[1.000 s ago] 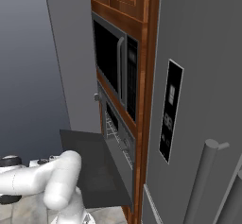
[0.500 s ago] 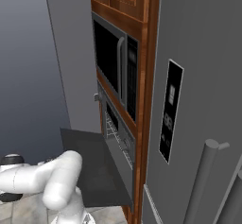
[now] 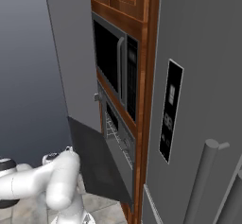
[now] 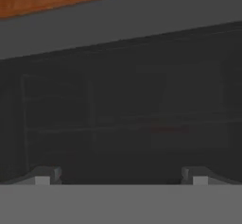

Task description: Place the fish on the rack of the oven, and slide the rack back inside. Close the oven door.

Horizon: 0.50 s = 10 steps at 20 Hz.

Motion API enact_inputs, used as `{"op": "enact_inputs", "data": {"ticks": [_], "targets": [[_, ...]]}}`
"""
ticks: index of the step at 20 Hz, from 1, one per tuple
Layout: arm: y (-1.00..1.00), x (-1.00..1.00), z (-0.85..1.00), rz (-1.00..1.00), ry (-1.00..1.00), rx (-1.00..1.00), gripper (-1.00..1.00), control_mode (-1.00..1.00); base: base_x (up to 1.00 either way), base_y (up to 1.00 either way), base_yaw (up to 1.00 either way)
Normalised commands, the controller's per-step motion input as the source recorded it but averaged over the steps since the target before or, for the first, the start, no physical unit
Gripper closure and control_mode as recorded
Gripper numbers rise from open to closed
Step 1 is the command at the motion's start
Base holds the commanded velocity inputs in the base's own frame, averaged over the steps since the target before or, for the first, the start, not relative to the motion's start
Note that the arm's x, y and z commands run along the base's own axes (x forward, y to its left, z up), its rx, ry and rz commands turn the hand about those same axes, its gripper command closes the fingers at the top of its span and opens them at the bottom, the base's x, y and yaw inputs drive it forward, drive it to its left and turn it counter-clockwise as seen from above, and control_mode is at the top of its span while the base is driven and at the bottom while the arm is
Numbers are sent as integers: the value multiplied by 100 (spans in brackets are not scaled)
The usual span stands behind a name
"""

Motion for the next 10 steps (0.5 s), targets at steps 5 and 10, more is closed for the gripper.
{"op": "enact_inputs", "data": {"ticks": [5,10], "targets": [[-100,13,72,-19,-12,-11,-100,-100,0,0,0],[-100,33,58,-13,-11,-4,-100,-100,0,0,0]]}}
